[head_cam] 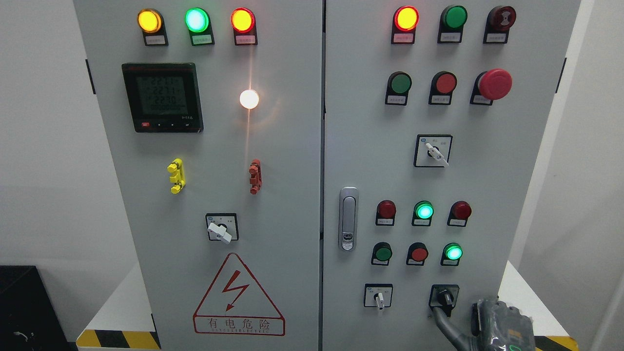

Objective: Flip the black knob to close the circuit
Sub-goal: 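Grip the black knob with the right hand and twist it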

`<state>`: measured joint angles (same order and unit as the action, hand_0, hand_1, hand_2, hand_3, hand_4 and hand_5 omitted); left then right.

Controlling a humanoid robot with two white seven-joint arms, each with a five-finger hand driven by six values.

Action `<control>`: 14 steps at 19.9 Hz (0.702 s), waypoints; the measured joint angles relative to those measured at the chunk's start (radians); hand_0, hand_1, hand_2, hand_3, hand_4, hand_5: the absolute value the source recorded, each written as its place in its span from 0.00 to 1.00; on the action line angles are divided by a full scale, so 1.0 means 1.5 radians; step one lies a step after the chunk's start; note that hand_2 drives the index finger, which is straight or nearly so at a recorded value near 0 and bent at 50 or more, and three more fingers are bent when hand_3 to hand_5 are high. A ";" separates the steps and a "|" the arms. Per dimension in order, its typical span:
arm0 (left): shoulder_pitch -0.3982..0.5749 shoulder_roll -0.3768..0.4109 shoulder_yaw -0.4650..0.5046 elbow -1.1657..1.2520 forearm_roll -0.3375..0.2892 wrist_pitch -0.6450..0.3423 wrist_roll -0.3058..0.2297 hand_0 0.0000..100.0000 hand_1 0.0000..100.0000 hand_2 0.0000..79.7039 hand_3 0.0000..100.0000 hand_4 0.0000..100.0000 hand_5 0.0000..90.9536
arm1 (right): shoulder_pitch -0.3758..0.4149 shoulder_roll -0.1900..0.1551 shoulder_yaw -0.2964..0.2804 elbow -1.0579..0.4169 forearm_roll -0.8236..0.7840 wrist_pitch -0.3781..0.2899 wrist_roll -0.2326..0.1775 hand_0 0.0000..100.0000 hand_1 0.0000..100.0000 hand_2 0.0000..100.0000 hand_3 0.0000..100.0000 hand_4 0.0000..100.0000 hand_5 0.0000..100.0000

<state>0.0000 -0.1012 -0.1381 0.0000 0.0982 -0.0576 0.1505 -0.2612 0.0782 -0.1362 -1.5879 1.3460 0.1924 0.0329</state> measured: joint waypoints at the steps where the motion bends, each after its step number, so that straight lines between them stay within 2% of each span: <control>1: 0.000 0.000 0.000 0.000 0.000 0.000 0.000 0.12 0.56 0.00 0.00 0.00 0.00 | 0.000 -0.001 -0.001 0.000 0.000 0.000 0.000 0.00 0.00 0.89 1.00 0.98 1.00; 14: 0.000 0.000 0.000 0.000 0.000 0.000 0.000 0.12 0.56 0.00 0.00 0.00 0.00 | -0.001 -0.008 -0.012 -0.002 -0.005 0.000 -0.001 0.00 0.00 0.89 1.00 0.98 1.00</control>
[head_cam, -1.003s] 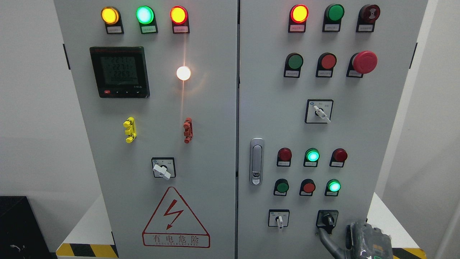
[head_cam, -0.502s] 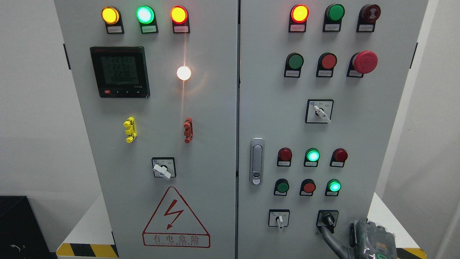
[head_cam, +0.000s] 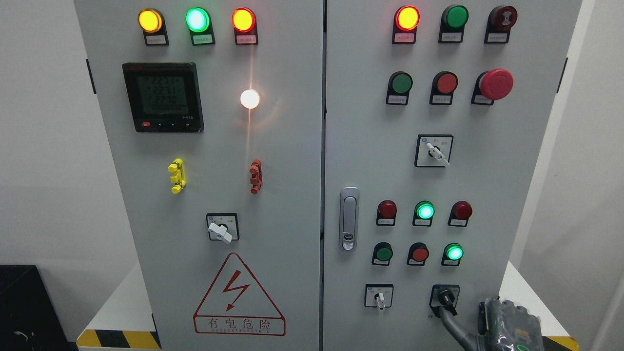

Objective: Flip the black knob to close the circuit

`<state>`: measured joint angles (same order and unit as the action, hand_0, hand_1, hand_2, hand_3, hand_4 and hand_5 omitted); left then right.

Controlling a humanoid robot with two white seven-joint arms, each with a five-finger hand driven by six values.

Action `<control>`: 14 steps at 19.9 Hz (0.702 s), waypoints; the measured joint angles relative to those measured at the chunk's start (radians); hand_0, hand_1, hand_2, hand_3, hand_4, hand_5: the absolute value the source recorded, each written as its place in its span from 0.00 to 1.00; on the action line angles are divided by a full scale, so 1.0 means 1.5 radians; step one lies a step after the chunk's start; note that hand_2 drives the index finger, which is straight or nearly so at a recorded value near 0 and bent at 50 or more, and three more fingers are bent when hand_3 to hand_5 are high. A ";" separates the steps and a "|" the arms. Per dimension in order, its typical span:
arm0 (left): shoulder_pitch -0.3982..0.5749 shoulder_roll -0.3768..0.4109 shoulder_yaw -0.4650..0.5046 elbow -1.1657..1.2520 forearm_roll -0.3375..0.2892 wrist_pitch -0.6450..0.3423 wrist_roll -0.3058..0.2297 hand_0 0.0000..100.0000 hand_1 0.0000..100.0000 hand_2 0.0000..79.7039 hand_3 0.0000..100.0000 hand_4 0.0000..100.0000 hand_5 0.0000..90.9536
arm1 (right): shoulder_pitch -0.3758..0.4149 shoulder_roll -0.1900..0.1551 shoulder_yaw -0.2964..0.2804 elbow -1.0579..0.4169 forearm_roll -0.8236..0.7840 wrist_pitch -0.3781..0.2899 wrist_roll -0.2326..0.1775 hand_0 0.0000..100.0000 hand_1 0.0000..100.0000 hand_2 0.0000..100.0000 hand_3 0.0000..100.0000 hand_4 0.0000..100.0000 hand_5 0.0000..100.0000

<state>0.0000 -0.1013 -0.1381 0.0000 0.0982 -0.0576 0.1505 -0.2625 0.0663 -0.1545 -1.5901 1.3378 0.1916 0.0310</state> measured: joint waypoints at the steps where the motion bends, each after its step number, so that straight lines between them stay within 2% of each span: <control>1: 0.000 0.000 0.000 0.000 0.000 0.000 0.000 0.12 0.56 0.00 0.00 0.00 0.00 | 0.000 0.000 -0.001 0.000 0.000 0.000 0.000 0.00 0.00 0.89 1.00 0.98 1.00; 14: 0.000 0.000 0.000 0.000 0.000 0.000 0.000 0.12 0.56 0.00 0.00 0.00 0.00 | -0.001 -0.004 -0.010 -0.003 -0.002 -0.004 -0.001 0.00 0.00 0.89 1.00 0.98 1.00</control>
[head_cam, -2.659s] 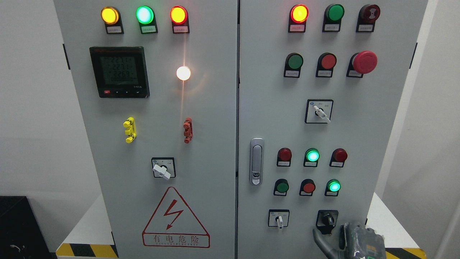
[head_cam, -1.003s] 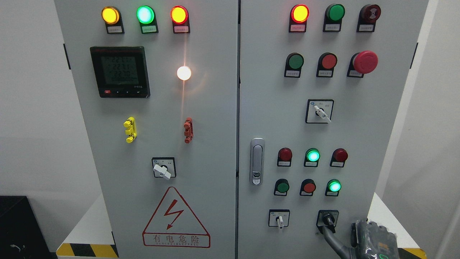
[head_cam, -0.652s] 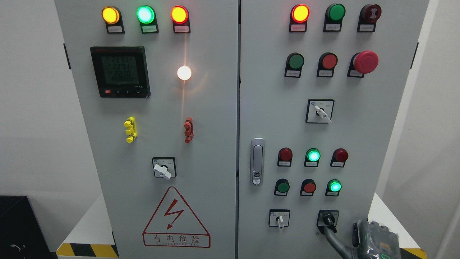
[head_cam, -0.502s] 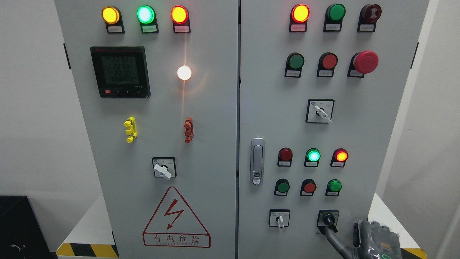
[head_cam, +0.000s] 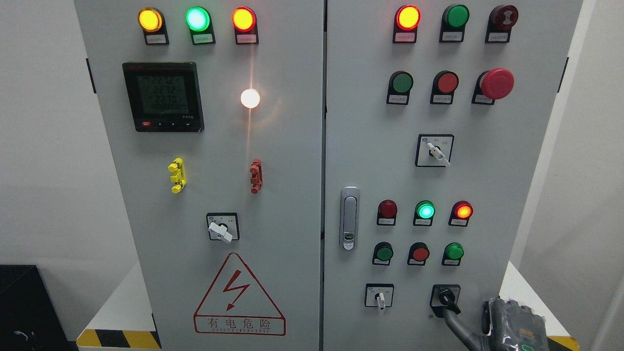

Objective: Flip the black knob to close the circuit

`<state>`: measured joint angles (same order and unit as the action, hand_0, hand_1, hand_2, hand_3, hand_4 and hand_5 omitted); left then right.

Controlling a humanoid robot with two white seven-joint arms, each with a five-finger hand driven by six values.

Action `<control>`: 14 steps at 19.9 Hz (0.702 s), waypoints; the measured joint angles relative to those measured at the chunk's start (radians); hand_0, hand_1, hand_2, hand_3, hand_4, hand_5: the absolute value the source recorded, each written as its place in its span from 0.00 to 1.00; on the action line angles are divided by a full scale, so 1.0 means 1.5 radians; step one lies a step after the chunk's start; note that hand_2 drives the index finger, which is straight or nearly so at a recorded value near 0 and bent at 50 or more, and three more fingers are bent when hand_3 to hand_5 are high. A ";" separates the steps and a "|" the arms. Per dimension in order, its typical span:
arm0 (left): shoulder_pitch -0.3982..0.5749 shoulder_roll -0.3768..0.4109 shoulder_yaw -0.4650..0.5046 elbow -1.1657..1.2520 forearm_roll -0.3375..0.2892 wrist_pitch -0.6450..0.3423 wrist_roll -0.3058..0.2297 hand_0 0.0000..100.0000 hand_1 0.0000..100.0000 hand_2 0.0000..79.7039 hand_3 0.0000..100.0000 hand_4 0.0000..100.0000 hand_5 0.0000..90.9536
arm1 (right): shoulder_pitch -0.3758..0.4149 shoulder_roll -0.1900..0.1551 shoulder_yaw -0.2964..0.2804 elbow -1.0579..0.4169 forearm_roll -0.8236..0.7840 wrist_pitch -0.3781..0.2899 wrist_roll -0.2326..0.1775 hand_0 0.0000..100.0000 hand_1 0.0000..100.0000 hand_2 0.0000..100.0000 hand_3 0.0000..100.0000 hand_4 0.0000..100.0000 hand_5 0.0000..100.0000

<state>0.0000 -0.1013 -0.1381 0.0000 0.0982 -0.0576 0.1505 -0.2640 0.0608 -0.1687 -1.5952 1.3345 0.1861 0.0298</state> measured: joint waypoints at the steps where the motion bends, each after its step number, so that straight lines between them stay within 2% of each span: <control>1: 0.000 0.000 0.000 0.000 0.000 0.000 0.000 0.12 0.56 0.00 0.00 0.00 0.00 | 0.000 0.000 -0.001 0.000 0.000 0.000 0.000 0.00 0.00 0.89 1.00 0.98 1.00; 14: 0.000 0.000 0.000 0.000 0.000 0.000 0.000 0.12 0.56 0.00 0.00 0.00 0.00 | -0.003 -0.001 -0.005 -0.006 -0.013 0.000 -0.001 0.00 0.00 0.89 1.00 0.98 1.00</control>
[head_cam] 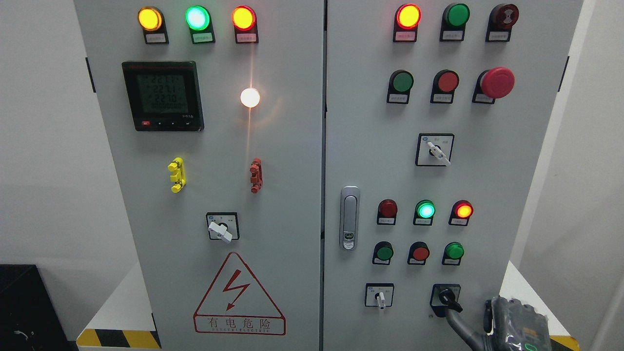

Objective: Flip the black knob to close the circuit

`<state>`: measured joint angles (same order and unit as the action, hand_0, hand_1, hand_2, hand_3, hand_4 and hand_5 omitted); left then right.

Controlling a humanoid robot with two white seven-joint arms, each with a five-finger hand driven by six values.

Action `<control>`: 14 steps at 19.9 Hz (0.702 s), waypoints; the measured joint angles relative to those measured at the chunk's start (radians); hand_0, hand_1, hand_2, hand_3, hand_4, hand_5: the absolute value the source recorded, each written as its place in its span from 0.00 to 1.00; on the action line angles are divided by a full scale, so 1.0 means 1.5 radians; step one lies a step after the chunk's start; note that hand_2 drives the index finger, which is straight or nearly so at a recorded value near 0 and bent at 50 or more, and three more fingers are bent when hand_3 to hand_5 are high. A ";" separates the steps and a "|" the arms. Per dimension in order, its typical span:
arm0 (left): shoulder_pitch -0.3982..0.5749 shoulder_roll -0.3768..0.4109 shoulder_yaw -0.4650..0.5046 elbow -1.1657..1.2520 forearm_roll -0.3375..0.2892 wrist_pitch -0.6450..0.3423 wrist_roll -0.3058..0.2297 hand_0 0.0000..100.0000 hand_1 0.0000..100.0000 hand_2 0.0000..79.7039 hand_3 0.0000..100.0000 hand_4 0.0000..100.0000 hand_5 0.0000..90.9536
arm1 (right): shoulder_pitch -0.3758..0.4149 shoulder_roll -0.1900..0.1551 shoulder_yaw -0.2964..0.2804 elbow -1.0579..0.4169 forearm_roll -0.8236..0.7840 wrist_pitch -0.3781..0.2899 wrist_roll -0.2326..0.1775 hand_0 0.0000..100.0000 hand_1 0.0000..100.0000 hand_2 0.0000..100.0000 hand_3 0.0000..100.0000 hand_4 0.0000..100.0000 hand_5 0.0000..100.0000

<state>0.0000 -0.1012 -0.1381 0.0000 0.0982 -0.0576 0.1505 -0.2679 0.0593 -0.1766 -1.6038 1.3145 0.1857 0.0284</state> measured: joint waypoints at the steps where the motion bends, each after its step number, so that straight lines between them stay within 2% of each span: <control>1: 0.000 0.000 0.000 0.000 0.000 0.000 0.000 0.12 0.56 0.00 0.00 0.00 0.00 | 0.000 0.000 0.000 0.000 -0.002 0.000 0.000 0.00 0.00 0.89 1.00 0.98 1.00; 14: 0.000 0.000 0.000 0.000 0.000 -0.002 0.000 0.12 0.56 0.00 0.00 0.00 0.00 | 0.009 -0.001 0.008 -0.012 -0.018 0.002 0.000 0.00 0.00 0.89 1.00 0.98 1.00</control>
<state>0.0000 -0.1013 -0.1381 0.0000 0.0982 -0.0604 0.1505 -0.2547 0.0584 -0.1650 -1.6224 1.2881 0.1894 0.0285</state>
